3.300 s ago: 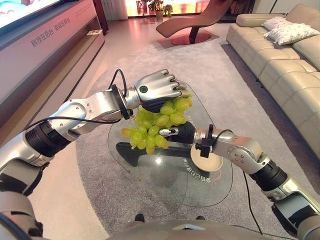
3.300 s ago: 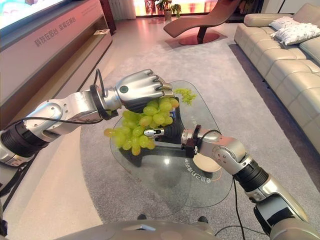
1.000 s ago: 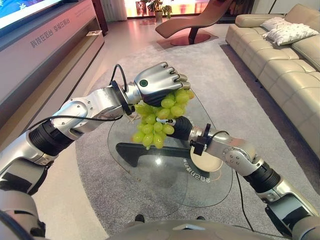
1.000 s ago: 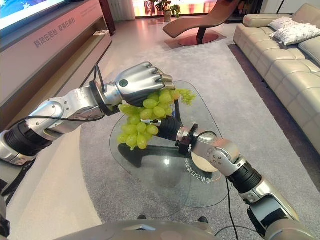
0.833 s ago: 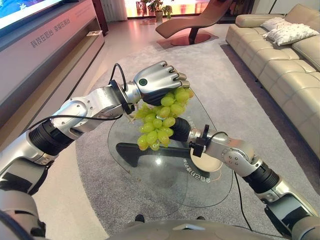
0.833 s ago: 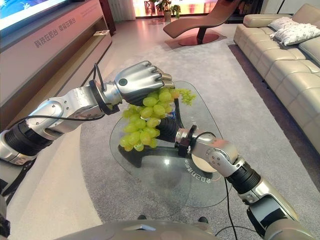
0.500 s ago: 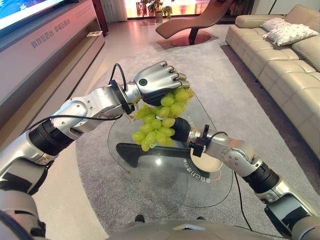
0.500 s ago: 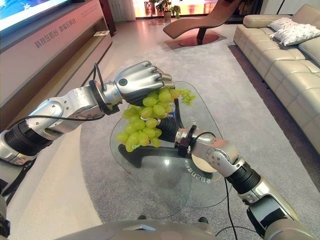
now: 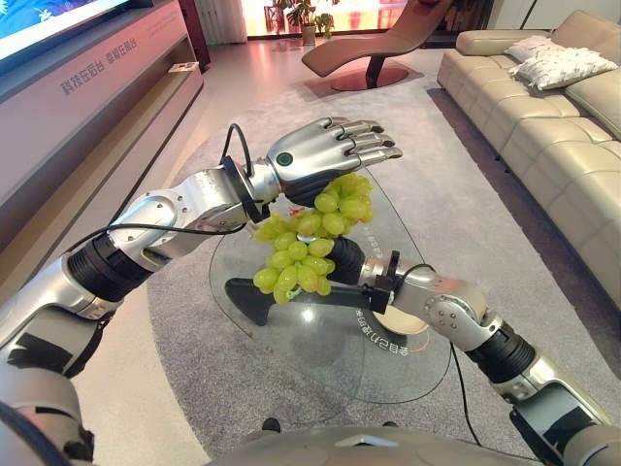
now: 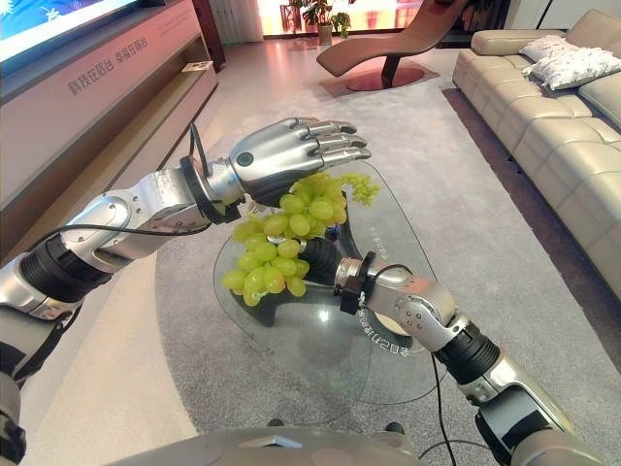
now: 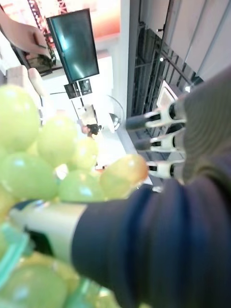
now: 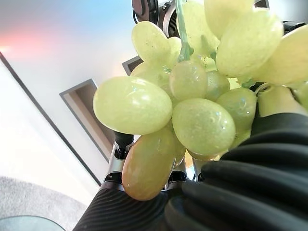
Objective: Pick up fruits into the plate
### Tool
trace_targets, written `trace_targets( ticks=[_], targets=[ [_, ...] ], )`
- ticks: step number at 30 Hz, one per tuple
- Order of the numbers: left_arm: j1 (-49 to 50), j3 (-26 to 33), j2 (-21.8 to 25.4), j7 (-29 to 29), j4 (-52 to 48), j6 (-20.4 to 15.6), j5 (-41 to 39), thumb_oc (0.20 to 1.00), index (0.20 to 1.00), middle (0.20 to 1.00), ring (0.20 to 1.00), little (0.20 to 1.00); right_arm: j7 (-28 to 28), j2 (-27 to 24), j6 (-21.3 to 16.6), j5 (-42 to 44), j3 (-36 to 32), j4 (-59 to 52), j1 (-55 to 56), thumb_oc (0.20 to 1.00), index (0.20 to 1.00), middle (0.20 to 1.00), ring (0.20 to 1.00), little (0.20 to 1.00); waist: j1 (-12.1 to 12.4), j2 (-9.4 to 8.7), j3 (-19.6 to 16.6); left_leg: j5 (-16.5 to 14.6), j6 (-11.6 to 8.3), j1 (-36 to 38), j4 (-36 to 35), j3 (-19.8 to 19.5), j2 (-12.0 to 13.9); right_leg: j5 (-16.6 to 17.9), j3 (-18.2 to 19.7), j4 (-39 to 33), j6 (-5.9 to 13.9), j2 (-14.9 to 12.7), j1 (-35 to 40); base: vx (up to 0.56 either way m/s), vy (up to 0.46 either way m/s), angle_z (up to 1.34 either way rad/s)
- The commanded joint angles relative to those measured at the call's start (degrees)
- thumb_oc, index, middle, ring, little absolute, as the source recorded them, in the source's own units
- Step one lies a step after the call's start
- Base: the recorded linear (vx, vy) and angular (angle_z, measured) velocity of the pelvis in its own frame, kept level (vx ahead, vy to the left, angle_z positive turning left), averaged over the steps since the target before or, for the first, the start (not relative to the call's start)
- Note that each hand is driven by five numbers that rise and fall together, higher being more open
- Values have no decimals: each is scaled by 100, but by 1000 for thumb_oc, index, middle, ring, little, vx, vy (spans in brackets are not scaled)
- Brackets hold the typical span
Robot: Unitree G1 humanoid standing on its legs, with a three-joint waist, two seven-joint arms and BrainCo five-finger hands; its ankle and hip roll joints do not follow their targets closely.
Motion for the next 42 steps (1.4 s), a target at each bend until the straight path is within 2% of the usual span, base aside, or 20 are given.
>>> trace_targets(
  ticks=[1,6,11,14,24,29,30,32,33,37,40,41,42],
  targets=[
    [-159,486,126,53,158,-18,-266,1000,1000,1000,1000,1000,125,212,-533,127,-493,-418,-259,200,200,200,200,200,169,-174,55,-780,182,413,39,319,-297,-456,-59,32,72,-46,318,0,0,0],
    [134,683,270,57,174,11,-373,1000,1000,1000,1000,1000,122,122,-641,132,-693,-391,-61,200,200,200,200,200,174,-168,63,-774,181,411,39,320,-293,-450,-65,32,74,-48,314,0,0,0],
    [791,1138,450,204,273,-7,-519,1000,1000,1000,1000,1000,154,22,-888,-24,-1059,-313,339,200,200,200,200,200,181,-159,69,-768,182,410,39,332,-283,-439,-69,32,77,-49,306,0,0,0],
    [1622,1728,467,286,404,-114,-644,1000,1000,1000,1000,1000,229,-43,-1121,-132,-1495,-196,813,200,200,200,200,200,203,-162,102,-766,188,418,39,342,-269,-429,-80,32,80,-58,303,0,0,0],
    [3609,2941,74,229,1102,-105,-1161,1000,1000,1000,1000,1000,504,-4,-1640,-244,-2524,431,1804,200,200,200,200,200,220,-165,222,-835,182,506,39,349,-225,-487,-112,32,91,-54,372,48,0,0],
    [4242,3288,-226,116,1356,137,-1489,1000,1000,1000,1000,1000,445,71,-1714,-422,-2867,694,2063,200,200,200,200,200,217,-183,269,-841,170,522,39,334,-204,-495,-129,32,93,-53,380,53,-9,1],
    [4432,3408,-309,57,1515,237,-1805,1000,1000,1000,1000,1000,394,92,-1769,-522,-2976,833,2132,200,200,200,200,200,224,-187,310,-837,166,525,39,323,-198,-497,-137,32,87,-49,383,54,-16,1],
    [4515,3457,-347,35,1610,270,-1955,1000,1000,1000,1000,1000,382,92,-1804,-581,-3020,918,2146,200,200,200,200,200,229,-189,329,-835,163,523,39,318,-194,-500,-139,32,86,-48,382,18,-7,1],
    [4752,3549,-514,-39,1899,375,-2423,1000,1000,1000,1000,1000,240,76,-1910,-797,-3139,1088,2210,200,200,200,200,200,246,-192,400,-827,153,498,46,307,-184,-500,-137,32,82,-44,362,10,-31,2],
    [4949,3518,-726,-57,2308,565,-2838,1000,1000,1000,1000,1000,-32,-6,-2081,-1182,-3274,1371,2187,200,200,200,200,200,250,-184,547,-815,138,422,79,274,-172,-485,-127,55,74,-33,284,-16,-24,3],
    [5039,3305,-1042,41,2932,760,-3228,1000,1000,1000,1000,1000,-480,-168,-2316,-1623,-3333,1704,2040,200,200,200,200,200,259,-153,793,-789,127,227,146,222,-161,-485,-102,143,56,-27,80,-122,-43,7],
    [5050,3265,-1086,86,3045,683,-3204,1000,1000,1000,1000,1000,-507,-194,-2341,-1647,-3342,1753,2007,200,200,200,200,200,259,-152,828,-782,126,197,156,216,-162,-487,-94,163,55,-25,44,-137,-48,9],
    [5000,3062,-1226,197,3388,809,-3438,1000,1000,1000,1000,1000,-805,-324,-2418,-1862,-3320,1946,1805,200,200,200,200,200,263,-133,1010,-774,119,27,237,177,-162,-499,-59,259,45,-30,-137,-210,-66,11]
  ],
)
